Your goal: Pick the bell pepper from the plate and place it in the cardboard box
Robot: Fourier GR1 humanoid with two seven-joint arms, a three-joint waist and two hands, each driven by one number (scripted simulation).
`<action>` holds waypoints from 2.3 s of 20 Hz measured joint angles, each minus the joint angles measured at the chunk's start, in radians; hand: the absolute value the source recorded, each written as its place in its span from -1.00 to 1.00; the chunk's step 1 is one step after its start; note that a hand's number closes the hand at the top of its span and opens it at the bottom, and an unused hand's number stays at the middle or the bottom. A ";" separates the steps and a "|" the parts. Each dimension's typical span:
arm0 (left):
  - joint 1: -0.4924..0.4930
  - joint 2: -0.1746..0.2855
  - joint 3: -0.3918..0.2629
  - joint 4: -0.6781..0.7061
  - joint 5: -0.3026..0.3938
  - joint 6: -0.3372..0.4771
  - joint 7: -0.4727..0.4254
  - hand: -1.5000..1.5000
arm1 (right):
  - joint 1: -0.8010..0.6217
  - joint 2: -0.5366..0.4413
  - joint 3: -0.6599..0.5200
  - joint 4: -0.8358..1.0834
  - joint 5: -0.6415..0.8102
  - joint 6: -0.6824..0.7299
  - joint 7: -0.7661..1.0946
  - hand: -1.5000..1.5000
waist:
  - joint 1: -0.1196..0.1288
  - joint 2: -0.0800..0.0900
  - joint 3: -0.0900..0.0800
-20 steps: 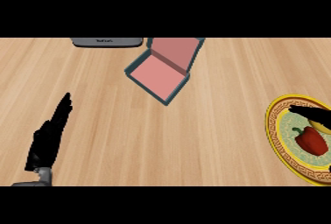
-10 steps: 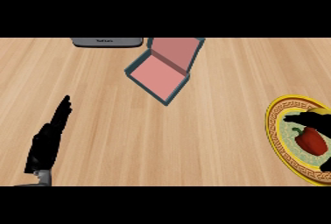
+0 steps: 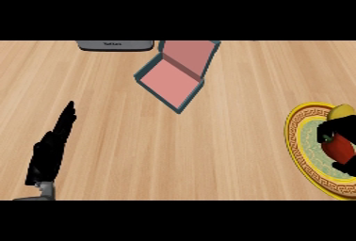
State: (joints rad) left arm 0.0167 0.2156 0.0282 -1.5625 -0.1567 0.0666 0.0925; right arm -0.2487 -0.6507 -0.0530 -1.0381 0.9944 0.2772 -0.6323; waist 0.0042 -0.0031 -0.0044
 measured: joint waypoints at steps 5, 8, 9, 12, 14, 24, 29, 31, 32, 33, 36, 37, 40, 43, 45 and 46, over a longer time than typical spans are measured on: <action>-0.021 -0.001 0.006 0.004 -0.006 -0.010 0.012 0.00 | -0.087 0.049 -0.024 0.044 0.021 -0.049 0.061 1.00 | 0.008 0.004 0.003; -0.019 -0.009 -0.009 0.011 -0.013 -0.016 -0.003 0.00 | -0.220 0.120 -0.027 0.098 0.061 -0.064 0.218 1.00 | 0.026 0.008 0.004; -0.021 -0.010 -0.009 0.023 -0.016 -0.016 -0.012 0.00 | -0.268 0.140 -0.029 0.120 0.072 -0.068 0.263 1.00 | 0.028 0.009 0.004; -0.036 -0.011 -0.005 0.032 -0.018 -0.014 -0.012 0.00 | -0.384 0.206 -0.030 0.202 0.109 -0.117 0.365 1.00 | 0.031 0.011 0.005; -0.038 -0.008 0.002 0.032 -0.013 -0.021 -0.009 0.00 | -0.445 0.214 -0.038 0.253 0.126 -0.154 0.387 1.00 | 0.027 0.010 0.005; -0.002 -0.019 0.006 -0.004 -0.026 -0.011 0.005 0.00 | -0.599 0.267 -0.153 0.212 -0.045 -0.108 0.324 1.00 | 0.001 0.000 0.005; -0.002 -0.020 0.007 -0.018 -0.028 -0.012 0.022 0.00 | -0.662 0.301 -0.208 0.132 -0.183 -0.003 0.289 1.00 | -0.003 -0.002 0.004; -0.010 -0.016 0.014 -0.009 -0.026 -0.016 0.018 0.00 | -0.683 0.330 -0.211 0.106 -0.216 0.017 0.298 1.00 | -0.003 -0.001 0.004; -0.003 -0.008 0.022 -0.016 -0.019 -0.024 0.016 0.00 | -0.700 0.344 -0.211 0.094 -0.229 0.029 0.316 1.00 | -0.001 -0.001 0.004; -0.008 -0.011 0.022 -0.007 -0.022 -0.022 0.013 0.00 | -0.719 0.361 -0.208 0.082 -0.241 0.040 0.335 1.00 | -0.001 0.000 0.004; 0.015 -0.021 0.014 -0.017 -0.025 -0.024 0.001 0.00 | -0.779 0.401 -0.204 0.056 -0.269 0.063 0.412 1.00 | 0.003 0.000 0.004; 0.003 -0.023 0.014 -0.009 -0.027 -0.024 0.002 0.00 | -0.800 0.414 -0.199 0.061 -0.270 0.061 0.431 1.00 | 0.003 0.001 0.004; -0.006 -0.020 0.015 -0.005 -0.035 -0.028 0.002 0.00 | -0.853 0.443 -0.182 0.089 -0.267 0.047 0.479 1.00 | 0.007 0.003 0.004; -0.012 -0.032 0.014 0.012 -0.043 -0.019 -0.012 0.00 | -0.892 0.479 -0.159 0.136 -0.250 0.009 0.511 1.00 | 0.010 0.005 0.004; -0.027 -0.031 0.019 0.028 -0.044 -0.020 -0.018 0.00 | -0.936 0.500 -0.149 0.181 -0.239 -0.010 0.540 1.00 | 0.013 0.006 0.004; -0.015 -0.037 0.013 0.019 -0.044 -0.021 -0.021 0.00 | -0.950 0.510 -0.144 0.210 -0.232 -0.025 0.542 1.00 | 0.015 0.007 0.004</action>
State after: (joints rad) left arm 0.0020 0.1789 0.0417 -1.5438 -0.2005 0.0452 0.0711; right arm -1.1987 -0.1410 -0.1974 -0.8279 0.7623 0.2519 -0.0898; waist 0.0197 0.0035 -0.0007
